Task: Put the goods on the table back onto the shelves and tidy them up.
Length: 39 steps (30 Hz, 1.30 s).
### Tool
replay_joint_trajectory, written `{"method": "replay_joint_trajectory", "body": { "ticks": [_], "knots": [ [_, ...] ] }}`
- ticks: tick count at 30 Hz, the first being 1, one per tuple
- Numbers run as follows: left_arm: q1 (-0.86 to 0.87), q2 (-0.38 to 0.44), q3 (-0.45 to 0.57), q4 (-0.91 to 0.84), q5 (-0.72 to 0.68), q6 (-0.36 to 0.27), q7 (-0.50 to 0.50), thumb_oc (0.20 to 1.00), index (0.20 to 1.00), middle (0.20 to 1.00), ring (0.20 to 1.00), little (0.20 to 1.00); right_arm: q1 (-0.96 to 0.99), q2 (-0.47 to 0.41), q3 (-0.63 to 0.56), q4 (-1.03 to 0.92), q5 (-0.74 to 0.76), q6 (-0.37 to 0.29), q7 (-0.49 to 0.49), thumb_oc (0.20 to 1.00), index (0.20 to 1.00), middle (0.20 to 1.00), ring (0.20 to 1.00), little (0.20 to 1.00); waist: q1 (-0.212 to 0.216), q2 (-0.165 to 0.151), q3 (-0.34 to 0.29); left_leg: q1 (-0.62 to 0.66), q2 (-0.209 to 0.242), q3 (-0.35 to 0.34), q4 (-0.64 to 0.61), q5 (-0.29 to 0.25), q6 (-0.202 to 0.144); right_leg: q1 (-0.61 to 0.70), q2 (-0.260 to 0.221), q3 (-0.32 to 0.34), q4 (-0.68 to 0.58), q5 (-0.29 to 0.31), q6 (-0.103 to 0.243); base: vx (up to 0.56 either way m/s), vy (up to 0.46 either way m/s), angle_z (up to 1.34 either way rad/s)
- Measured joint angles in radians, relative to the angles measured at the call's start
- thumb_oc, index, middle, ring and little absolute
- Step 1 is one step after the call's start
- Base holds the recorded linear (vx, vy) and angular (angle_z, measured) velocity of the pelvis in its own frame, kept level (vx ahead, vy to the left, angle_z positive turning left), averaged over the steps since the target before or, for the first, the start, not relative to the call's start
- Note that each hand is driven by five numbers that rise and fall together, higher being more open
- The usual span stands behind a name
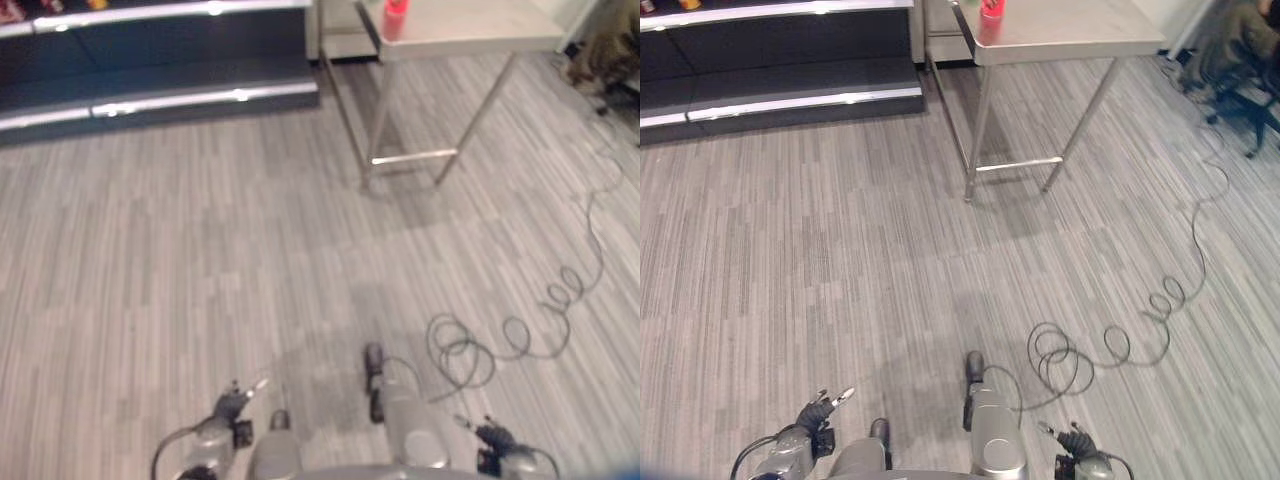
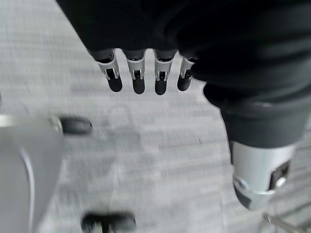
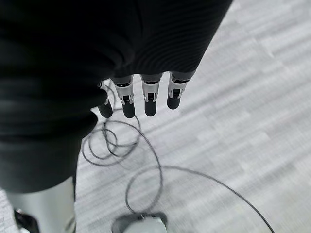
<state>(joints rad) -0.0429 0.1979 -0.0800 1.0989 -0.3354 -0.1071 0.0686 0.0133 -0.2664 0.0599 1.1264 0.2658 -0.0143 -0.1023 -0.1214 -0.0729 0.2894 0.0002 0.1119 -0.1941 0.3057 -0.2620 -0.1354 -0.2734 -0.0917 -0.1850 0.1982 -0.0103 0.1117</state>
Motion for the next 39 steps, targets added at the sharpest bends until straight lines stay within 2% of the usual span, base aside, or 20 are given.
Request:
{"method": "replay_joint_trajectory", "body": {
  "ticks": [4, 6, 9, 12, 15, 16, 17, 20, 23, 25, 26, 27, 29, 30, 32, 33, 34, 37, 38, 39],
  "knots": [
    [-0.012, -0.02, 0.002, 0.0, -0.008, -0.003, -0.011, 1.0, 1.0, 1.0, 1.0, 1.0, -0.013, -0.021, -0.008, -0.001, 0.013, -0.014, 0.0, 1.0, 1.0, 1.0, 1.0, 1.0, -0.008, 0.043, -0.013, -0.008, 0.007, -0.05, 0.174, 0.076, -0.027, 0.08, 0.062, -0.049, -0.008, -0.017, -0.15, 0.49, -0.263, 0.28],
    [0.005, -0.017, 0.013, 0.0, -0.011, 0.002, -0.014, 1.0, 1.0, 1.0, 1.0, 1.0, -0.042, -0.011, -0.029, -0.003, 0.024, -0.02, 0.004, 1.0, 1.0, 1.0, 1.0, 1.0, 0.008, 0.05, -0.016, -0.073, 0.029, -0.006, 0.376, 0.19, -0.053, 0.159, 0.103, -0.033, -0.049, -0.033, -0.162, 0.46, -0.29, -0.09],
    [0.03, -0.005, 0.011, -0.001, -0.016, 0.01, -0.015, 1.0, 1.0, 1.0, 1.0, 1.0, -0.044, 0.001, -0.025, -0.006, 0.038, -0.025, 0.003, 1.0, 1.0, 1.0, 1.0, 1.0, 0.023, 0.028, -0.027, -0.115, 0.044, 0.07, 0.517, 0.357, -0.003, 0.24, 0.107, -0.026, -0.082, -0.021, -0.206, 0.35, -0.12, -0.12],
    [0.034, 0.003, 0.011, -0.016, -0.028, 0.009, -0.014, 1.0, 1.0, 1.0, 1.0, 1.0, -0.072, 0.01, -0.004, 0.004, 0.05, -0.018, 0.003, 1.0, 1.0, 1.0, 1.0, 1.0, 0.058, 0.004, -0.015, -0.178, 0.026, 0.135, 0.562, 0.278, 0.019, 0.311, 0.098, 0.008, -0.132, -0.049, -0.233, 0.47, 0.046, -0.11],
    [0.037, 0.009, 0.013, -0.039, -0.039, 0.004, -0.013, 1.0, 1.0, 1.0, 1.0, 1.0, -0.082, 0.016, 0.011, 0.003, 0.05, -0.017, 0.005, 1.0, 1.0, 1.0, 1.0, 1.0, 0.1, 0.003, -0.013, -0.202, 0.007, 0.182, 0.232, 0.209, 0.013, 0.376, 0.099, 0.042, -0.188, -0.045, -0.185, 0.52, 0.202, -0.28],
    [0.037, 0.009, 0.013, -0.039, -0.039, 0.004, -0.013, 1.0, 1.0, 1.0, 1.0, 1.0, -0.082, 0.016, 0.011, 0.003, 0.05, -0.017, 0.005, 1.0, 1.0, 1.0, 1.0, 1.0, 0.099, 0.002, -0.013, -0.201, 0.007, 0.182, 0.223, 0.209, 0.013, 0.376, 0.099, 0.041, -0.188, -0.042, -0.19, 0.51, 0.179, -0.32],
    [0.031, 0.008, 0.011, -0.04, -0.038, 0.004, -0.012, 1.0, 1.0, 1.0, 1.0, 1.0, -0.099, 0.007, 0.017, 0.0, 0.047, -0.018, 0.005, 1.0, 1.0, 1.0, 1.0, 1.0, 0.104, 0.031, -0.014, -0.213, -0.012, 0.168, -0.015, 0.242, 0.002, 0.416, 0.11, 0.055, -0.227, -0.05, -0.163, 0.49, 0.184, -0.19],
    [0.041, 0.002, 0.01, -0.013, -0.037, 0.006, -0.012, 1.0, 1.0, 1.0, 1.0, 1.0, -0.087, -0.001, 0.014, 0.029, 0.036, -0.017, 0.005, 1.0, 1.0, 1.0, 1.0, 1.0, 0.108, 0.058, -0.016, -0.233, -0.035, 0.102, -0.306, 0.342, -0.01, 0.486, 0.119, 0.074, -0.286, -0.054, -0.142, 0.37, 0.175, -0.35],
    [0.051, 0.0, 0.01, 0.027, -0.036, 0.008, -0.012, 1.0, 1.0, 1.0, 1.0, 1.0, -0.072, -0.008, 0.007, 0.05, 0.013, -0.013, 0.007, 1.0, 1.0, 1.0, 1.0, 1.0, 0.11, 0.078, -0.025, -0.267, -0.033, 0.092, -0.289, 0.357, -0.008, 0.526, 0.109, 0.108, -0.283, -0.105, -0.117, 0.42, 0.299, -0.37],
    [0.07, 0.0, 0.012, 0.051, -0.035, 0.01, -0.014, 1.0, 1.0, 1.0, 1.0, 1.0, -0.027, -0.01, 0.005, 0.058, -0.007, -0.01, 0.008, 1.0, 1.0, 1.0, 1.0, 1.0, 0.119, 0.051, -0.047, -0.234, -0.075, 0.124, -0.244, 0.434, 0.024, 0.586, 0.036, 0.147, -0.271, -0.167, -0.06, 0.52, 0.394, -0.61],
    [0.058, 0.014, 0.015, 0.054, -0.035, 0.009, -0.013, 1.0, 1.0, 1.0, 1.0, 1.0, -0.022, 0.0, 0.003, 0.071, -0.014, -0.007, 0.011, 1.0, 1.0, 1.0, 1.0, 1.0, 0.12, 0.025, -0.049, -0.217, -0.113, 0.154, -0.226, 0.398, 0.08, 0.577, -0.01, 0.149, -0.209, -0.18, -0.044, 0.42, 0.311, -0.35],
    [0.059, 0.016, 0.013, 0.057, -0.035, 0.008, -0.013, 1.0, 1.0, 1.0, 1.0, 1.0, -0.019, 0.004, -0.001, 0.07, -0.018, -0.003, 0.012, 1.0, 1.0, 1.0, 1.0, 1.0, 0.12, 0.027, -0.05, -0.203, -0.117, 0.159, -0.229, 0.419, 0.111, 0.56, -0.023, 0.144, -0.147, -0.196, -0.033, 0.4, 0.33, -0.26],
    [0.039, 0.028, 0.012, 0.057, -0.03, 0.003, -0.013, 1.0, 1.0, 1.0, 1.0, 1.0, -0.004, 0.021, -0.007, 0.05, -0.027, 0.007, 0.022, 1.0, 1.0, 1.0, 1.0, 1.0, 0.114, 0.024, -0.056, -0.147, -0.145, 0.171, -0.242, 0.388, 0.144, 0.475, -0.07, 0.151, 0.108, -0.215, -0.004, 0.22, 0.228, -0.1],
    [0.032, 0.043, 0.007, 0.055, -0.025, -0.004, -0.014, 1.0, 1.0, 1.0, 1.0, 1.0, 0.002, 0.031, -0.009, 0.04, -0.028, 0.004, 0.028, 1.0, 1.0, 1.0, 1.0, 1.0, 0.105, 0.011, -0.069, -0.119, -0.187, 0.178, -0.229, 0.343, 0.176, 0.394, -0.132, 0.177, 0.323, -0.197, 0.004, 0.28, 0.324, 0.03],
    [0.02, 0.049, -0.001, 0.056, -0.004, -0.004, -0.015, 1.0, 1.0, 1.0, 1.0, 1.0, 0.003, 0.032, -0.015, 0.034, -0.028, 0.006, 0.028, 1.0, 1.0, 1.0, 1.0, 1.0, 0.096, 0.005, -0.077, -0.093, -0.225, 0.176, -0.233, 0.33, 0.2, 0.345, -0.195, 0.196, 0.451, -0.18, 0.007, 0.35, 0.344, 0.2],
    [0.01, 0.052, -0.001, 0.049, 0.004, -0.003, -0.015, 1.0, 1.0, 1.0, 1.0, 1.0, 0.004, 0.032, -0.029, 0.027, -0.027, 0.006, 0.028, 1.0, 1.0, 1.0, 1.0, 1.0, 0.09, 0.009, -0.075, -0.083, -0.238, 0.178, -0.219, 0.294, 0.255, 0.305, -0.216, 0.213, 0.509, -0.132, -0.008, 0.31, 0.167, -0.01],
    [0.018, 0.06, -0.006, 0.059, 0.01, 0.001, -0.015, 1.0, 1.0, 1.0, 1.0, 1.0, -0.004, 0.036, -0.038, 0.016, -0.027, 0.004, 0.027, 1.0, 1.0, 1.0, 1.0, 1.0, 0.099, 0.017, -0.074, -0.058, -0.241, 0.196, -0.218, 0.294, 0.252, 0.256, -0.256, 0.197, 0.589, -0.1, -0.027, 0.2, 0.092, -0.17],
    [0.033, 0.068, -0.01, 0.043, 0.011, 0.005, -0.012, 1.0, 1.0, 1.0, 1.0, 1.0, -0.008, 0.029, -0.034, 0.003, -0.027, -0.001, 0.027, 1.0, 1.0, 1.0, 1.0, 1.0, 0.093, 0.052, -0.07, -0.012, -0.217, 0.205, -0.229, 0.235, 0.276, 0.181, -0.243, 0.159, 0.494, -0.116, 0.005, 0.34, 0.109, -0.37],
    [0.036, 0.07, -0.016, 0.042, 0.012, 0.008, -0.012, 1.0, 1.0, 1.0, 1.0, 1.0, -0.016, 0.027, -0.037, 0.003, -0.027, 0.0, 0.027, 1.0, 1.0, 1.0, 1.0, 1.0, 0.091, 0.062, -0.067, -0.002, -0.198, 0.211, -0.244, 0.234, 0.276, 0.151, -0.215, 0.113, 0.414, -0.156, 0.004, 0.28, 0.032, -0.41],
    [0.034, 0.067, -0.019, 0.039, 0.012, 0.009, -0.015, 1.0, 1.0, 1.0, 1.0, 1.0, -0.02, 0.025, -0.03, -0.004, -0.026, 0.0, 0.026, 1.0, 1.0, 1.0, 1.0, 1.0, 0.058, 0.066, -0.057, 0.01, -0.171, 0.212, -0.264, 0.242, 0.267, 0.099, -0.135, 0.06, 0.28, -0.16, -0.005, 0.28, 0.034, -0.33]
  ]
}}
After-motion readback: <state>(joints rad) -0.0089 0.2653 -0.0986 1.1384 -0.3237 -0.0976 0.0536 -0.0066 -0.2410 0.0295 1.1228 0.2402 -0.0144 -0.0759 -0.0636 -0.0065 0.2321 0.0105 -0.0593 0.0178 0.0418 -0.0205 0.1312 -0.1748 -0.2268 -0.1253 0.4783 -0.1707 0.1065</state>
